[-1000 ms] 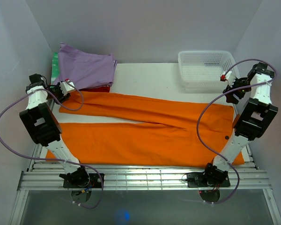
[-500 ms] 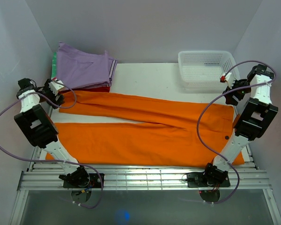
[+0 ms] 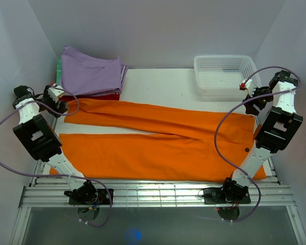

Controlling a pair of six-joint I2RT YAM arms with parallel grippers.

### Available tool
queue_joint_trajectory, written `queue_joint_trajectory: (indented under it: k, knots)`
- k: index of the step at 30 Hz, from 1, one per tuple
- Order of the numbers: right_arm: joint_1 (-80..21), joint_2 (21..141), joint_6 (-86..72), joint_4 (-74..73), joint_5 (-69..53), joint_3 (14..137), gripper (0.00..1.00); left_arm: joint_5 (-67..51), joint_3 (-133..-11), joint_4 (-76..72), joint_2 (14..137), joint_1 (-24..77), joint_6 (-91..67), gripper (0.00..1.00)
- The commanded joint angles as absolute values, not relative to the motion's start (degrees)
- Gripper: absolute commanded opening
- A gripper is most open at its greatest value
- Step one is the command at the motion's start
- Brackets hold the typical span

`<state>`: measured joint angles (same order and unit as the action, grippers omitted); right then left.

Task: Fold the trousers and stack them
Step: Fold the trousers

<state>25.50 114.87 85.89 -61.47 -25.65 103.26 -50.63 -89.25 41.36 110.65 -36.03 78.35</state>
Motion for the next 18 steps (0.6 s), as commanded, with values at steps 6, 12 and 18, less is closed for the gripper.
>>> queue_joint_trajectory:
  k: [6, 12, 18]
  knots:
    - [25.8, 113.7, 85.2, -61.9, -26.5, 103.9, 0.77, -50.8, -96.1, 47.5, 114.8, -31.8, 85.0, 0.88]
    - [25.8, 113.6, 85.2, -62.0, -26.2, 103.9, 0.77, -47.7, -99.1, 44.9, 117.7, -27.2, 82.7, 0.83]
    - [25.8, 113.5, 86.7, -61.7, -25.7, 104.1, 0.77, -44.7, -97.7, 45.6, 118.0, -24.5, 85.1, 0.48]
